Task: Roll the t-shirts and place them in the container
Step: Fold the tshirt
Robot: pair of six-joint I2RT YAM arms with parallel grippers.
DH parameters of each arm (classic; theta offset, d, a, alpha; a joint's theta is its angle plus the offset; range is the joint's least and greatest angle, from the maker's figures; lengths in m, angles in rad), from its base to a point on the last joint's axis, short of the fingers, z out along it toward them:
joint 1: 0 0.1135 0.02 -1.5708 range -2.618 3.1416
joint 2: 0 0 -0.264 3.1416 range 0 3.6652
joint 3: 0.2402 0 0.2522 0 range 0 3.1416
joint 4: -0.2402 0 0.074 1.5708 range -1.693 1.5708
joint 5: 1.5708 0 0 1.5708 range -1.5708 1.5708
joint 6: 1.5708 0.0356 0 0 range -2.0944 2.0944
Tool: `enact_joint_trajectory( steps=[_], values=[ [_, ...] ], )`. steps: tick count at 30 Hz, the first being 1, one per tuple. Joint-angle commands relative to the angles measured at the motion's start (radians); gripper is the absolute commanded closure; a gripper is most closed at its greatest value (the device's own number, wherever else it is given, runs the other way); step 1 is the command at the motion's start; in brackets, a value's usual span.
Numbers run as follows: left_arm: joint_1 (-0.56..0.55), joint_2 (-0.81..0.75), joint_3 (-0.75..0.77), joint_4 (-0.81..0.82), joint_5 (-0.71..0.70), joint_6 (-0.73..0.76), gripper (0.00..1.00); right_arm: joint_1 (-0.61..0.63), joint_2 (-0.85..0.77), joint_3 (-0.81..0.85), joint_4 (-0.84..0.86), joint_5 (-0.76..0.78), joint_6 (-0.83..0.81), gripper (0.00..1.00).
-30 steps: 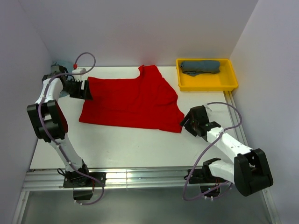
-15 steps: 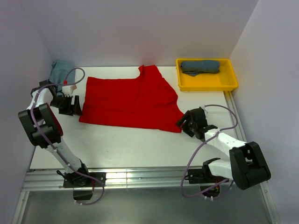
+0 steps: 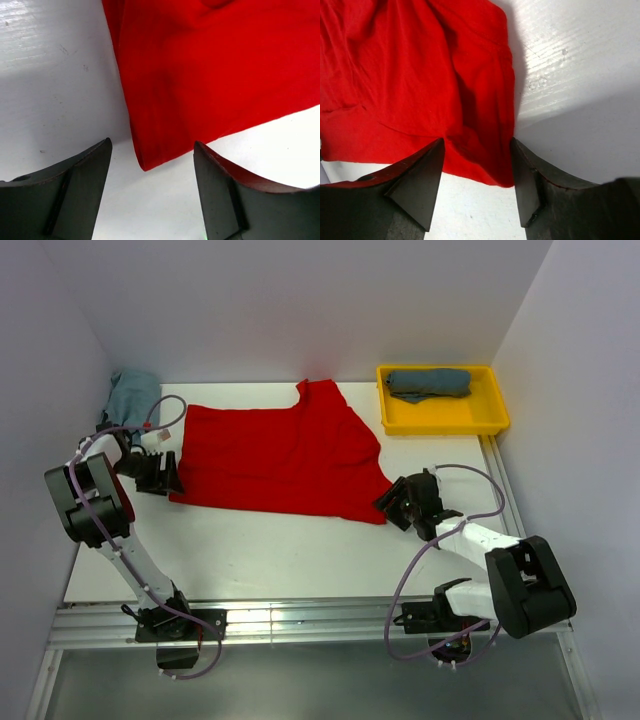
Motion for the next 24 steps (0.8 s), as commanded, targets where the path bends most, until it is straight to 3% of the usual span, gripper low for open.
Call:
enact_joint_trajectory(
  steps=[1, 5, 9, 10, 13, 17, 24],
  values=[
    [0.0, -0.005, -0.044, 0.059, -0.014, -0.021, 0.28, -0.006, 0.01, -0.029, -0.04, -0.003, -0.001, 0.38],
    [0.0, -0.005, -0.056, 0.072, -0.008, -0.033, 0.41, -0.004, 0.022, -0.014, -0.055, -0.005, -0.004, 0.46],
    [-0.002, -0.023, -0.062, 0.069, 0.009, -0.03, 0.63, -0.001, 0.024, -0.006, -0.071, 0.004, -0.01, 0.54],
    [-0.002, -0.032, -0.065, 0.066, 0.009, -0.03, 0.66, -0.001, 0.019, -0.006, -0.074, 0.008, -0.009, 0.67],
    [0.0, -0.052, -0.067, 0.053, 0.011, -0.02, 0.81, -0.001, 0.012, 0.009, -0.098, 0.021, -0.022, 0.88],
    [-0.003, -0.083, -0.077, 0.042, 0.001, -0.003, 1.0, 0.0, -0.002, 0.037, -0.184, 0.031, -0.044, 1.0],
    [-0.003, -0.143, -0.126, 0.01, -0.045, 0.03, 1.0, 0.003, -0.079, 0.074, -0.323, 0.041, -0.075, 1.0]
  ],
)
